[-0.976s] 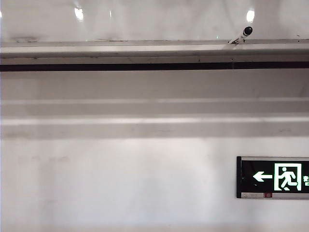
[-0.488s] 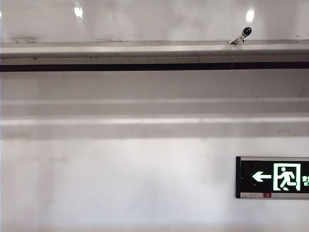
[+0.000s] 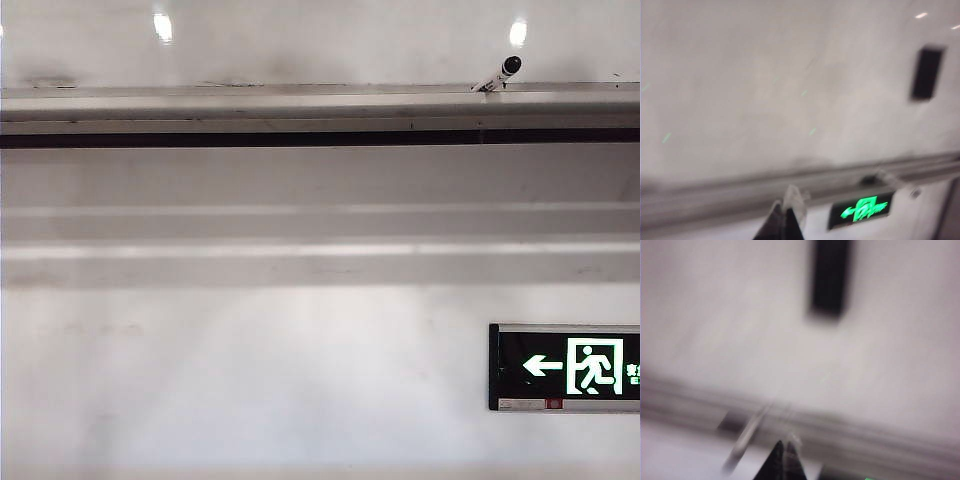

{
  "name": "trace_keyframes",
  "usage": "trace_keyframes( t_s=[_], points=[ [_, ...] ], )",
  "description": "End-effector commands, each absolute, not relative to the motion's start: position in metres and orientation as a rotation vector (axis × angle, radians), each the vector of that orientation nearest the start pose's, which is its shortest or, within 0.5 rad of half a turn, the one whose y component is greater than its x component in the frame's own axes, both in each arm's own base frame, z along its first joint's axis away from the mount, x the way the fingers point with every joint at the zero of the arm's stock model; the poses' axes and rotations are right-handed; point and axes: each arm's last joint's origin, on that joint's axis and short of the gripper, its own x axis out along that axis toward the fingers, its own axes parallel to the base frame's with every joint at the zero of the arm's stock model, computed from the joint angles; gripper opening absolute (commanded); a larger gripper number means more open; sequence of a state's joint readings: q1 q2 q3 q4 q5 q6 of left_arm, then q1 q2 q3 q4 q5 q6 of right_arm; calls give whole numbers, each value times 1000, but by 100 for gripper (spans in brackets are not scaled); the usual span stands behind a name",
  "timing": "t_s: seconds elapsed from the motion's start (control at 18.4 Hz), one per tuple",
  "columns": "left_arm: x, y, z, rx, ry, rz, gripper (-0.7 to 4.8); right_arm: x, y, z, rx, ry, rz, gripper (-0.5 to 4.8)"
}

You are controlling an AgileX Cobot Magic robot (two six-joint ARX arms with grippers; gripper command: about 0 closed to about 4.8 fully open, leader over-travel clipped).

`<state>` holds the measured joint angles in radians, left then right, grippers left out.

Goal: Wipe the whiteboard clean using the black magnetic whiteboard eraser attached to the whiteboard.

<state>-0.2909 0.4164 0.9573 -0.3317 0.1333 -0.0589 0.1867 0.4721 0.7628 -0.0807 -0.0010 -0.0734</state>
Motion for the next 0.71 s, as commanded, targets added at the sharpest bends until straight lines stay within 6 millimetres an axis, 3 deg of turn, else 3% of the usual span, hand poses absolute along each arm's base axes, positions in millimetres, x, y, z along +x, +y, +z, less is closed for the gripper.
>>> trace_keyframes(
  t_s=[0.05, 0.16, 0.38, 0.71],
  points=[
    [46, -16, 371, -70, -173, -375, -6, 97, 20, 336, -34, -158, 226, -1],
    [47, -16, 336, -69, -146, -348, -6, 97, 18, 310, -14, -113, 185, -1],
    [47, -12, 285, -43, -132, -220, -6, 97, 17, 260, 15, -53, 143, 0],
    [56, -16, 256, -78, -47, -251, -6, 95, 13, 211, 59, 2, 15, 3]
  ],
)
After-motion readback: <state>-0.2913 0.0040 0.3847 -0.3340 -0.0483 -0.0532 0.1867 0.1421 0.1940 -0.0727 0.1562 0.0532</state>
